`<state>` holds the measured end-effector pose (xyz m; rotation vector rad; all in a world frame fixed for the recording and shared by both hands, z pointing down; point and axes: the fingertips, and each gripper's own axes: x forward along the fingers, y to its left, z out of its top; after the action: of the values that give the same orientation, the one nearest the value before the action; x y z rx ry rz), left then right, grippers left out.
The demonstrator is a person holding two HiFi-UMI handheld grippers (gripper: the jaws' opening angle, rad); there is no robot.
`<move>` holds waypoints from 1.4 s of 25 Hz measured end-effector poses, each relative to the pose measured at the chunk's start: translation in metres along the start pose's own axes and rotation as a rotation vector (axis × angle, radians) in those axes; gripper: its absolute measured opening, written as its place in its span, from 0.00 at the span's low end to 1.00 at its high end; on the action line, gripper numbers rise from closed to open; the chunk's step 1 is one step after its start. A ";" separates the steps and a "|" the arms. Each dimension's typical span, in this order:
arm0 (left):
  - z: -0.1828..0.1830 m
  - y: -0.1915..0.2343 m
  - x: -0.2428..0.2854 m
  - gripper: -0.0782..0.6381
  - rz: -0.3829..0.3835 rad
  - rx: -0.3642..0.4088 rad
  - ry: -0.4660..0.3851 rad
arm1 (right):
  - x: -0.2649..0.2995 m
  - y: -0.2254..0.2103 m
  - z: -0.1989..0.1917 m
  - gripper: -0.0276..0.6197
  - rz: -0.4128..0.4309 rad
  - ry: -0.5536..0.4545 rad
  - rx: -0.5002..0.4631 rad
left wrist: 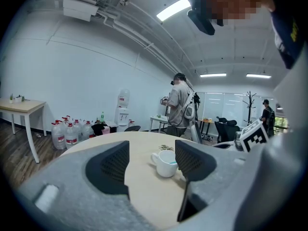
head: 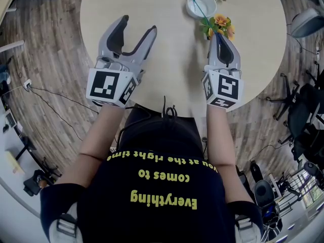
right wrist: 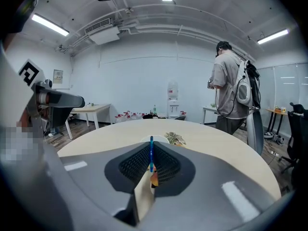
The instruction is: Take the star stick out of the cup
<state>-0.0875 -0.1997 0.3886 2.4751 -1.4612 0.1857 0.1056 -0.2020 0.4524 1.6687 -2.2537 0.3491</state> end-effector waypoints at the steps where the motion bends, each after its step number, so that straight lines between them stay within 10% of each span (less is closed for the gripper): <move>1: 0.000 0.000 0.000 0.53 -0.001 0.003 0.000 | 0.000 0.000 0.001 0.09 -0.002 -0.001 -0.001; 35: 0.066 -0.025 -0.037 0.53 -0.022 0.081 -0.120 | -0.094 0.007 0.094 0.09 -0.033 -0.216 -0.038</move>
<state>-0.0846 -0.1759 0.3129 2.6067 -1.5003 0.0950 0.1147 -0.1524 0.3287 1.7979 -2.3639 0.1213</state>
